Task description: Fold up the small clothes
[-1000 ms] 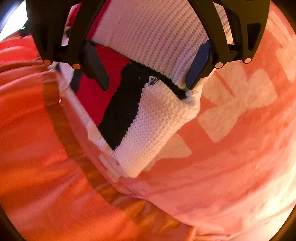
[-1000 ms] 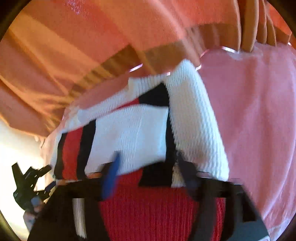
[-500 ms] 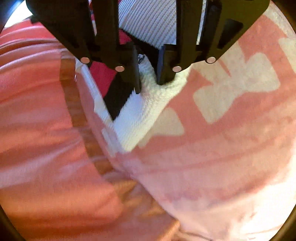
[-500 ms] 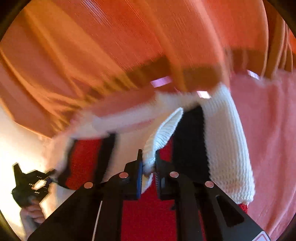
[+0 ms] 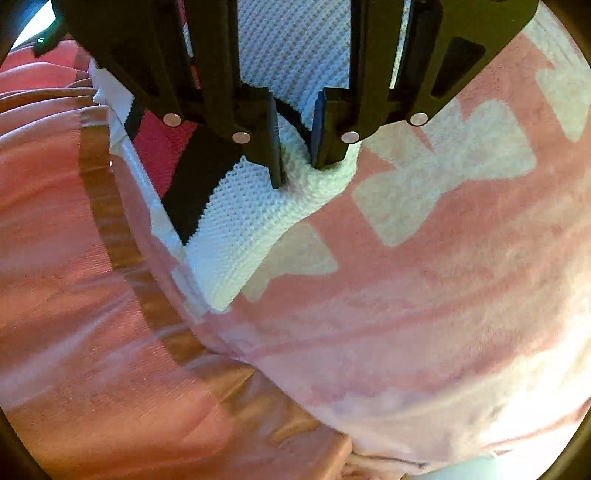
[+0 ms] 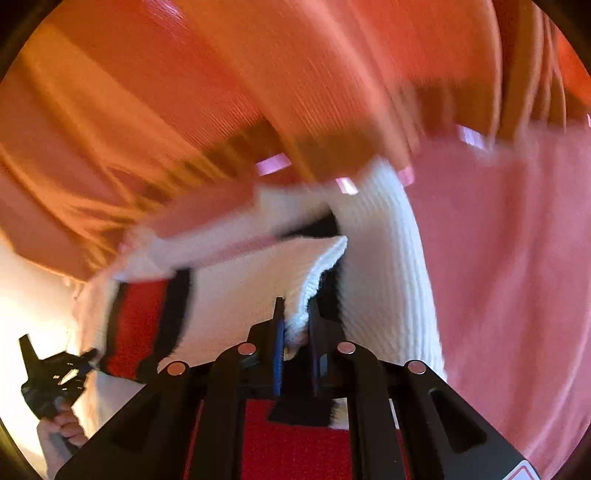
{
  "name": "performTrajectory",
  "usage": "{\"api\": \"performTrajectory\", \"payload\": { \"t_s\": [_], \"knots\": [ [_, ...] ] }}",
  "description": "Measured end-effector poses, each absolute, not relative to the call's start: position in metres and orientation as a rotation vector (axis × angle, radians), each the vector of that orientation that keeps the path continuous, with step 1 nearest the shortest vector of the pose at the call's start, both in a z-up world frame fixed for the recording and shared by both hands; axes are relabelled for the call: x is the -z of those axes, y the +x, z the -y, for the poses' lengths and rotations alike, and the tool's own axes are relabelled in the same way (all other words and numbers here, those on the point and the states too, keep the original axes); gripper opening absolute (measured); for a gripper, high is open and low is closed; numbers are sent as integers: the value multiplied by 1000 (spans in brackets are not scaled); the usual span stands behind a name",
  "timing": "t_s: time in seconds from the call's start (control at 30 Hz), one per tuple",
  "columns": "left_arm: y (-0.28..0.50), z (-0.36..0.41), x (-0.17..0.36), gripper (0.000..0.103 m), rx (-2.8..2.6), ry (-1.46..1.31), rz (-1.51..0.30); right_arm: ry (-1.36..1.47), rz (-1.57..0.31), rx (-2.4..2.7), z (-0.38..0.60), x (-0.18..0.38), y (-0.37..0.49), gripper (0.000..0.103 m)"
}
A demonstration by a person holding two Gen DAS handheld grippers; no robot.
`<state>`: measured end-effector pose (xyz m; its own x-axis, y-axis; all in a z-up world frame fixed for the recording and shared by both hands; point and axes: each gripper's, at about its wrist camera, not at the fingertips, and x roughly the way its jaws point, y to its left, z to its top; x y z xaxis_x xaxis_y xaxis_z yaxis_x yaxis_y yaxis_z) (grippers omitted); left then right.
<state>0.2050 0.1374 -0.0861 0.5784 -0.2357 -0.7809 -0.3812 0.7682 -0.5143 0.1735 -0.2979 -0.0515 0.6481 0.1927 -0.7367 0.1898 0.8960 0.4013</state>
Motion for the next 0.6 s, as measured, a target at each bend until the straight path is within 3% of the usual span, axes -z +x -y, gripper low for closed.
{"api": "performTrajectory", "payload": {
  "t_s": [0.13, 0.3, 0.37, 0.43, 0.6],
  "knots": [
    [205, -133, 86, 16, -109, -666, -979, 491, -1010, 22, 303, 101, 174, 10],
    [195, -129, 68, 17, -88, -656, -977, 432, -919, 139, 316, 56, 157, 25],
    [187, -126, 50, 25, -67, -648, -940, 402, -868, 165, 319, 38, 147, 25],
    [182, -118, 31, 45, -59, -610, -864, 416, -850, 125, 317, 28, 144, 24],
    [177, -87, 5, 54, -80, -397, -715, 347, -919, -9, 277, 40, 152, 11]
  ]
}}
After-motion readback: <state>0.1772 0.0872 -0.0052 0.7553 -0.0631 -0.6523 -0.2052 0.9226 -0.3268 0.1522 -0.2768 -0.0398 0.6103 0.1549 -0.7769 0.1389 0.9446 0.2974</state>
